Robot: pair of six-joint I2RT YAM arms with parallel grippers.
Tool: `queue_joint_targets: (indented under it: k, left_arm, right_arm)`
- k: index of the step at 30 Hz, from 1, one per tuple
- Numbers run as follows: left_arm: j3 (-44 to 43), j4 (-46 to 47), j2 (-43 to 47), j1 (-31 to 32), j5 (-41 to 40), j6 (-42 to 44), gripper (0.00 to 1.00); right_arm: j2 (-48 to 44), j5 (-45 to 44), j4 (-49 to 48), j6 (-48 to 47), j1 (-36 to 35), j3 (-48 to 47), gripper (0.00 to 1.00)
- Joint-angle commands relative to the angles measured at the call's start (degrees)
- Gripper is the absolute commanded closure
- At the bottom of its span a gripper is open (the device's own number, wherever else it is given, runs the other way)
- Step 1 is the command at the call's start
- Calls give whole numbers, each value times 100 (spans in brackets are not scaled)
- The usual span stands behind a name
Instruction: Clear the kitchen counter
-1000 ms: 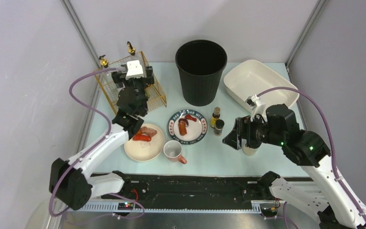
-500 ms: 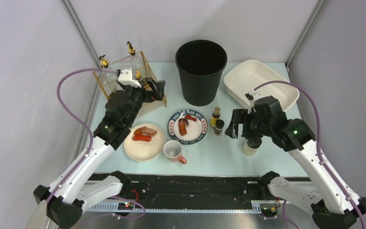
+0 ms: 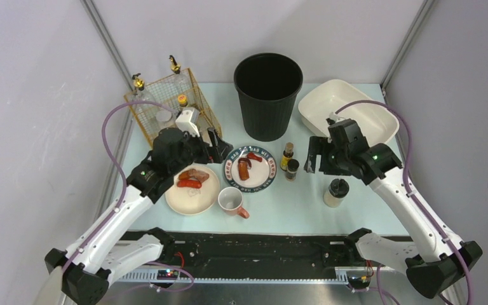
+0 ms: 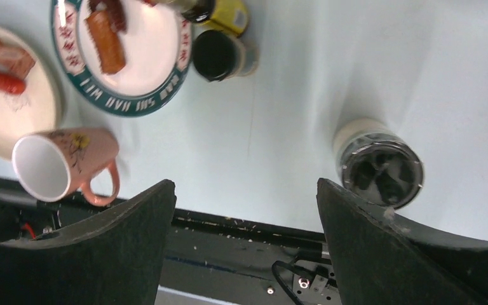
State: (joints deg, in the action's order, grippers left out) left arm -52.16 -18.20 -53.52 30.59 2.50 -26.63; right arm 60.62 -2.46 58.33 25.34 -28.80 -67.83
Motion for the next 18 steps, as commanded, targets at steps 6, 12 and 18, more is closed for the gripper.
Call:
queue_joint_targets:
  k: [6,12,18]
  left_arm:
    - [280,-586,588,17,476,-107,0]
    - [397,-840,788,14,314,123,0]
    - [488,-926,895,14,233,183,0]
  right_arm:
    - [-314,-919,573,613,859,-91,13]
    - [-289,-1128,1106,951,1068,-92,11]
    - [93,-1388,1560,1259,1069,-41,10]
